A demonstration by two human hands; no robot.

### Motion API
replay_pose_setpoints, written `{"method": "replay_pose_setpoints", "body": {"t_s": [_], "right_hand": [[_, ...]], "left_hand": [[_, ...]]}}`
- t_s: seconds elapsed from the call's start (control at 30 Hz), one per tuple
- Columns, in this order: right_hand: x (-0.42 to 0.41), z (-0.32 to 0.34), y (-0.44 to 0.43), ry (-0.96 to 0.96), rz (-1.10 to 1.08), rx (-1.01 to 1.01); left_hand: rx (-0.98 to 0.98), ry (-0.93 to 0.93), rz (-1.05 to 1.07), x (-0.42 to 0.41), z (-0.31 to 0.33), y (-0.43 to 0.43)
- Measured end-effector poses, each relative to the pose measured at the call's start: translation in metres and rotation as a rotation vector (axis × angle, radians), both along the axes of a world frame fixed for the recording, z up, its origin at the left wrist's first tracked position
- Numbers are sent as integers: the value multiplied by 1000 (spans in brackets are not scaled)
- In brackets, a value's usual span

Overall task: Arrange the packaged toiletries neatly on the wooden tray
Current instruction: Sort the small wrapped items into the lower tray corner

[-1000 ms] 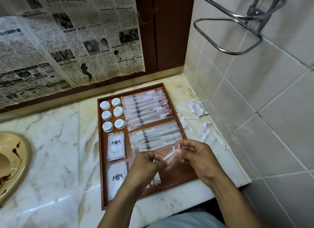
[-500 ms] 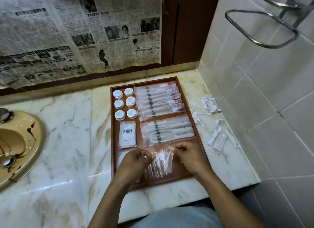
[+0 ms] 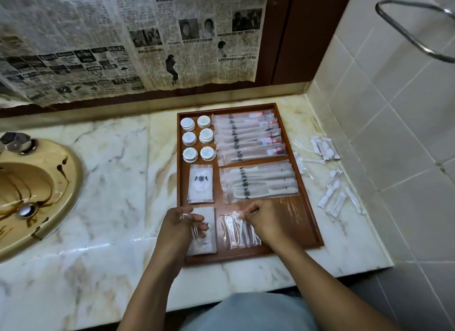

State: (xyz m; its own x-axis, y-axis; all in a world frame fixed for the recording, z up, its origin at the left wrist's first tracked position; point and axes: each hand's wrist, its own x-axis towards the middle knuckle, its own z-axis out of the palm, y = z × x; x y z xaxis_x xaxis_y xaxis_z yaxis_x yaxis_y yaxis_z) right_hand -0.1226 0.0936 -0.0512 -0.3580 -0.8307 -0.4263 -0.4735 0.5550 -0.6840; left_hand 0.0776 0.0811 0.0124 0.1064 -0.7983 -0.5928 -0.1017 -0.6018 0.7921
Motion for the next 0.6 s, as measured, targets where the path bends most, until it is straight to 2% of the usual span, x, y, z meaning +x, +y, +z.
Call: {"method": "replay_pose_setpoints", "body": {"t_s": [0.13,0.33,0.6], "right_hand": [[5,6,1,128,33,2],[8,7,3,160,50,4],[6,9,4,218,65,-53]], "left_hand": [[-31,-8,-62,0,3,1],[-113,-94,-146,4,-1,-2],[-109,-71,-118,0,-5,-7]]}}
